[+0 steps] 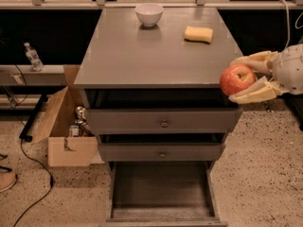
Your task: Pick apple from bottom drawer and place on counter
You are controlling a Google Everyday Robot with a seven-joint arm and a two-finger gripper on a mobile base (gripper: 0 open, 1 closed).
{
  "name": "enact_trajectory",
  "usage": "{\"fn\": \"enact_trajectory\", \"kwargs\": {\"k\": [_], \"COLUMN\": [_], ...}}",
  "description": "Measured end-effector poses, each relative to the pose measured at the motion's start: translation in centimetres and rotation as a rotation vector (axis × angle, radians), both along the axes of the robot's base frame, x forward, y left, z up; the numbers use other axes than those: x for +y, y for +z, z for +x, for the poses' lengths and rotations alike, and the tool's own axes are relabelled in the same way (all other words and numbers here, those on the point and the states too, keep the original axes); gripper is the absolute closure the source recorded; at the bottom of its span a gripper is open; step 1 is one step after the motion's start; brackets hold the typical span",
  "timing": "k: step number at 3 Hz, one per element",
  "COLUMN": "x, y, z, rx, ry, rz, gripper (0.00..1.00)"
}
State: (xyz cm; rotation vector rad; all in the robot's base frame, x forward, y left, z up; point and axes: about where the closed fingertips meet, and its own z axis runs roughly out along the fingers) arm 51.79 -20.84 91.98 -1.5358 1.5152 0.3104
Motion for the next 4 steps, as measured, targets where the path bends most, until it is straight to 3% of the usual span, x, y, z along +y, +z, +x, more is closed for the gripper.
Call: {"fn": "enact_trajectory", "kwargs": {"k": [1,2,3,4], "x": [1.9,8.4,11.5,15.2], "y": [0.2,0.0,0.1,-0.7], "z": [3.1,9.5,13.6,18.8], "rx": [0.039,0.108,0.144,0.237], "ry": [0.029,0.047,-0.005,-0.091], "rz": [0.038,0.045,0.07,0.091], "gripper": [1.0,1.0,1.0,1.0]}}
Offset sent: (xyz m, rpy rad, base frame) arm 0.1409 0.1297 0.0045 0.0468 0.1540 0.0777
